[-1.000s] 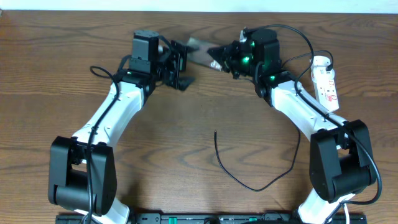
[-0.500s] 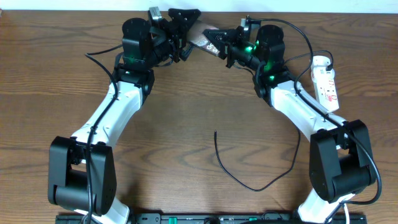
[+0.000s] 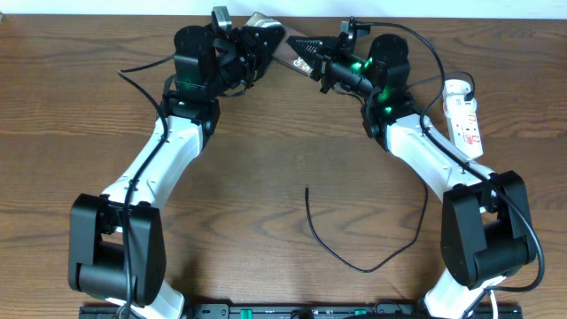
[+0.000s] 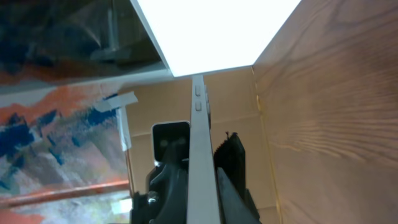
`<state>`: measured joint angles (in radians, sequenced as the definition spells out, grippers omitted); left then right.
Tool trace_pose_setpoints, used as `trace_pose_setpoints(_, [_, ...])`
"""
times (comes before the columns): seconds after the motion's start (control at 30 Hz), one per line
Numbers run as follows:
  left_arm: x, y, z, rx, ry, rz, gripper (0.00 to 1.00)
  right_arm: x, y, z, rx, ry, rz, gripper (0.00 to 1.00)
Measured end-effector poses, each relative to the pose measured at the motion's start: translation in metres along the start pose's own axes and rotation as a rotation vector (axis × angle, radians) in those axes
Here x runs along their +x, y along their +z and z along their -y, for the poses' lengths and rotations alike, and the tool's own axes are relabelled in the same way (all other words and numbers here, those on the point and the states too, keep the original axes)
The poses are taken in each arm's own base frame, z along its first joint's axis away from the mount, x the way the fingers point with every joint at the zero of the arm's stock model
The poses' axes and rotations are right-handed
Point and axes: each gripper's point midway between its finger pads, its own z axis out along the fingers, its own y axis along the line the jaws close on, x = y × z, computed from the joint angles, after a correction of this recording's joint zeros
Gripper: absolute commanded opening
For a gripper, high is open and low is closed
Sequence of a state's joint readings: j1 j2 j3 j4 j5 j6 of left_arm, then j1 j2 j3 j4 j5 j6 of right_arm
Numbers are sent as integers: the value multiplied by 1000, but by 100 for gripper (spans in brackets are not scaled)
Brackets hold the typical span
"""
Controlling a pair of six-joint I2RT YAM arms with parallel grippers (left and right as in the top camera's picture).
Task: Plug charger to phone and switch on socket
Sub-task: 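Open the right gripper and withdraw it, left gripper holding the phone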
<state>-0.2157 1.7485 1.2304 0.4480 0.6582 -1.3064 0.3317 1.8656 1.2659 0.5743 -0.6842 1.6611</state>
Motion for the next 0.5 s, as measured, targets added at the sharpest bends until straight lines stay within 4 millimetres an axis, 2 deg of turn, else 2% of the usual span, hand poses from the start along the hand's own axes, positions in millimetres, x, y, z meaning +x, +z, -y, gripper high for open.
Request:
trace_pose_setpoints(0.13, [-1,0,0,-1,3,7,20,0,0,-2,-2,4,0,1])
trace_pose_setpoints(0.2, [-2,0,0,-1,3,9,15,0,1,-2,-2,5,0,1])
trace_pose_setpoints(0.43, [-4,-1,1,2,-10,15,15,2,3,-1,0,36,4,1])
trace_pose_setpoints(0.47, [-5,-1,0,2,-10,17,16,3,3,-1,0,37,7,1])
trace_pose_setpoints(0.5, [-5,-1,1,3,-10,19,24,3,4,-1,-1,37,9,1])
